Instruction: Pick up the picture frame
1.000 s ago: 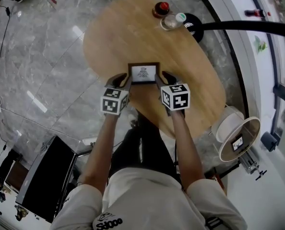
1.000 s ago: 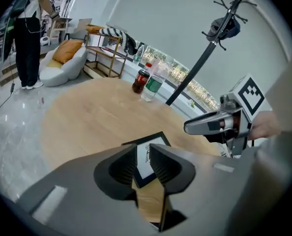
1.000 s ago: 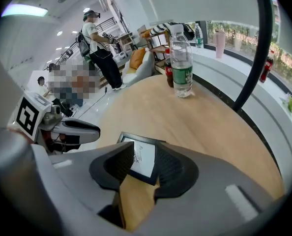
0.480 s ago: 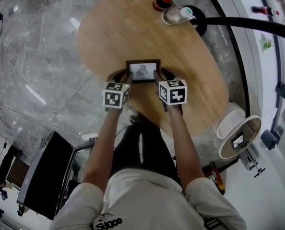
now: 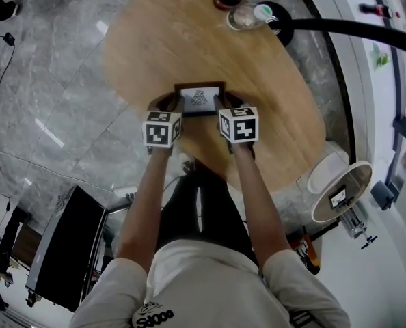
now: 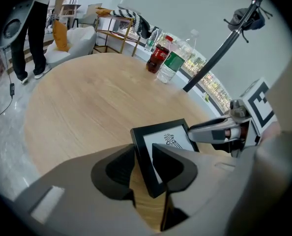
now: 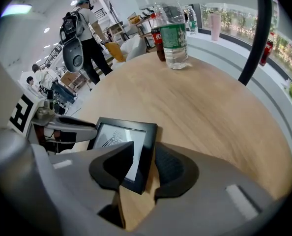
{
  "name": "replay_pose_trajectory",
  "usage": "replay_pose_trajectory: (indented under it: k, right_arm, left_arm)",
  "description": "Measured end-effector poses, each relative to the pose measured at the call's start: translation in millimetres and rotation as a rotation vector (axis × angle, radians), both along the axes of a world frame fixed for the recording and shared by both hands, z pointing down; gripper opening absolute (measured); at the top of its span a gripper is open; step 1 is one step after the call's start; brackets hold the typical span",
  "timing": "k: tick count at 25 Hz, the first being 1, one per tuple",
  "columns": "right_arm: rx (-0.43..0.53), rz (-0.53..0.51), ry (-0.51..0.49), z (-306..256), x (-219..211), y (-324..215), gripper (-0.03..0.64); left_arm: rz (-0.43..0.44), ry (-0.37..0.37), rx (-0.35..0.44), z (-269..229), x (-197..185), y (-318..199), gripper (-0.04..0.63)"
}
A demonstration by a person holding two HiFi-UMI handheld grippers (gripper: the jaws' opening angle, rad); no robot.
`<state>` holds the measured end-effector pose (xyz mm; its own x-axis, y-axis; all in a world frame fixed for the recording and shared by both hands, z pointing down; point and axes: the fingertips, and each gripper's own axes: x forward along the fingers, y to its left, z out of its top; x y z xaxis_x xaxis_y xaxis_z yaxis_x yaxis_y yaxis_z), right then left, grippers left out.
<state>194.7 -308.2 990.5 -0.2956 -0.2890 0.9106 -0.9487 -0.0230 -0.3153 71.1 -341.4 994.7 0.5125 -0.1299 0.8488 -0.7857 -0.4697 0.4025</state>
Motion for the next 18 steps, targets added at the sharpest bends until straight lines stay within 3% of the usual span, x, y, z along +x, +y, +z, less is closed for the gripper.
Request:
replay_pose_trajectory:
  k: [18]
  right_arm:
    - [-0.031, 0.035, 0.029, 6.9, 0.4, 2.6, 0.086]
  left_arm:
    - [-0.027, -0.059, -0.018, 2.9, -1.9, 5.1, 0.095]
